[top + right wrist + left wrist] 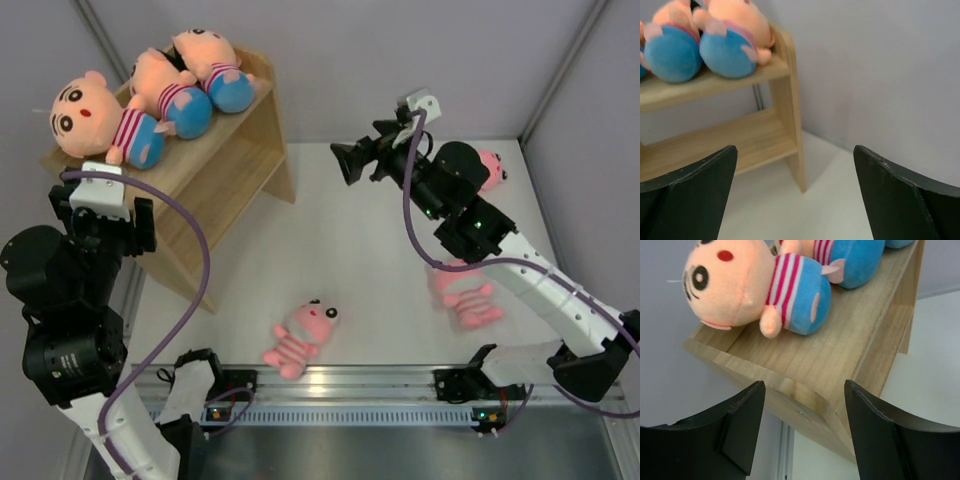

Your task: Place and organize the stuffed toys onto the shelf

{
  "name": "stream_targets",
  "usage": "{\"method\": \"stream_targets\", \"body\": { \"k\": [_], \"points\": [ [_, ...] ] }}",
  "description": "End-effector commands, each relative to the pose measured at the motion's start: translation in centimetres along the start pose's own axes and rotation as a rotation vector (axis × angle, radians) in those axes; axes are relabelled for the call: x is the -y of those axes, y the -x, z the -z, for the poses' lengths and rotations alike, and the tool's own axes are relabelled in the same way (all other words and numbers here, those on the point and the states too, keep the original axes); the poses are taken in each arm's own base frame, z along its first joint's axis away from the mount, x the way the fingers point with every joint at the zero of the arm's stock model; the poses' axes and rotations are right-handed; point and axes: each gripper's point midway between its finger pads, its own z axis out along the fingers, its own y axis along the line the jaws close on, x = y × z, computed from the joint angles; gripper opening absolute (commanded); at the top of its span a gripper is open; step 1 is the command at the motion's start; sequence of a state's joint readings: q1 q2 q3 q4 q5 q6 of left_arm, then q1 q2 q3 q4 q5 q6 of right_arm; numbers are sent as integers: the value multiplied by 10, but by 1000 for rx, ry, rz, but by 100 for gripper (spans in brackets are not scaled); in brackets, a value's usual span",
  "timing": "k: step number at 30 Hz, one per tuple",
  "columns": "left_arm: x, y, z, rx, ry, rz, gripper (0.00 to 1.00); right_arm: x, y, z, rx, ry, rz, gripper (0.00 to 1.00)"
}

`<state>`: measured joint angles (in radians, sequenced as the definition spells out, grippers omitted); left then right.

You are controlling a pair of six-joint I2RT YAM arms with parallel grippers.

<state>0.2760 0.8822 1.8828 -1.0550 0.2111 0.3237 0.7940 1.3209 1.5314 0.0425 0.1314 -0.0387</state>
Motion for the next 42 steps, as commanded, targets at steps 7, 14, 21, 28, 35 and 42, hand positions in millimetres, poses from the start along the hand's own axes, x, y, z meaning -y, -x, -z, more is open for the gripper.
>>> {"method": "stream_targets", "body": {
  "k": [7, 14, 21, 28, 35, 42],
  "points": [
    [74, -102, 14, -238, -325, 22, 68, -80, -214, 102, -626, 131, -87, 99],
    [113, -187, 20, -524, -580, 21, 58, -150, -303, 173, -921, 384, -251, 86],
    [126, -217, 6, -581, -727, -19, 54, -191, -338, 194, -993, 459, -271, 87],
    [108, -214, 19, -564, -604, -106, 57, -199, -376, 208, -1076, 451, -258, 73],
    [112, -209, 34, -525, -578, -98, 61, -183, -356, 186, -982, 482, -51, 0],
    [136, -188, 46, -427, -700, -46, 78, -208, -234, 126, -364, 855, 346, 0]
  ]
}}
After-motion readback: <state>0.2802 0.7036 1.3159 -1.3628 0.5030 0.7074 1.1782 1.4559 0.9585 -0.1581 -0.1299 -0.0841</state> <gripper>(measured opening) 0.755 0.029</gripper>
